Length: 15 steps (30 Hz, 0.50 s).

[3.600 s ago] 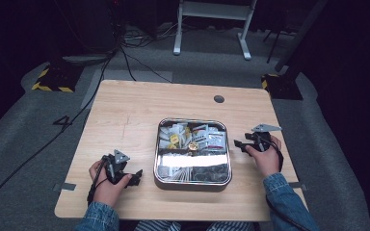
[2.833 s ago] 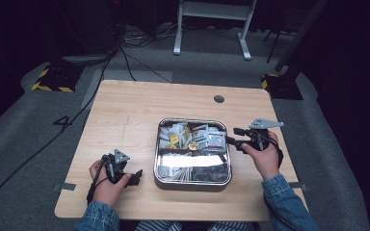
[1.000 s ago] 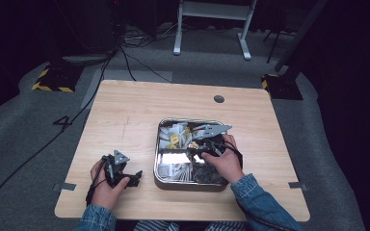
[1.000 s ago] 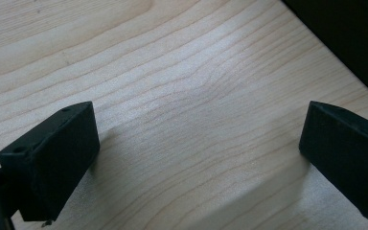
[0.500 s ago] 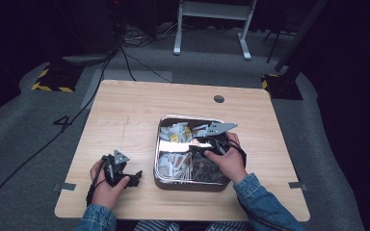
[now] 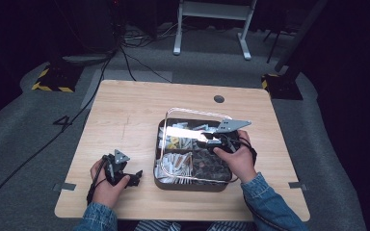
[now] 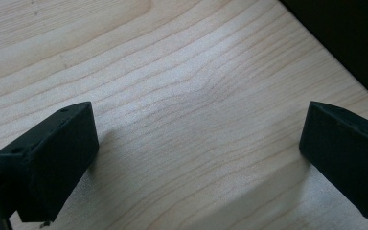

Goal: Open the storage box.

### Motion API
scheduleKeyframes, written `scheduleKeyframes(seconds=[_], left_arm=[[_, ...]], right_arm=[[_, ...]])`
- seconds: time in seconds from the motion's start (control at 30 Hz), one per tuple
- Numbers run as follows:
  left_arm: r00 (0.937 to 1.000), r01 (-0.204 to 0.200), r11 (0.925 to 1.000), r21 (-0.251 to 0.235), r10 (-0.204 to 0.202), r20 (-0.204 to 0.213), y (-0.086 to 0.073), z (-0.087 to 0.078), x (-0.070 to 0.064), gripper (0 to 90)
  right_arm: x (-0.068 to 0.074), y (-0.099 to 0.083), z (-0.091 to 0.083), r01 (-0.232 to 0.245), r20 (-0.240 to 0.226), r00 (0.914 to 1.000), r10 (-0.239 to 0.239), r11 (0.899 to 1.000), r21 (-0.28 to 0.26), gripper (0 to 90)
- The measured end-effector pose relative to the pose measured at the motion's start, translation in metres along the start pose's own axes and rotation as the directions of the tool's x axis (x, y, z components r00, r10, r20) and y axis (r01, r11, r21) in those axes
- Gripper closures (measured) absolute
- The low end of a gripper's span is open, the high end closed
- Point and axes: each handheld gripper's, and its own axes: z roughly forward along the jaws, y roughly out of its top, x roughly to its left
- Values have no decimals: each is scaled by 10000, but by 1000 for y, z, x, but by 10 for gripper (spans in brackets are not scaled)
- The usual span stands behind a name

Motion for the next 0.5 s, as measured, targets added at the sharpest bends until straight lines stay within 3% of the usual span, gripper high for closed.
scheduleKeyframes(seconds=[0.5], left_arm=[[9996,-185,9998,-27,186,200,2,2,5,1]], right_arm=[[-24,-4,-44,-337,545,9979,359,9986,-400,589]])
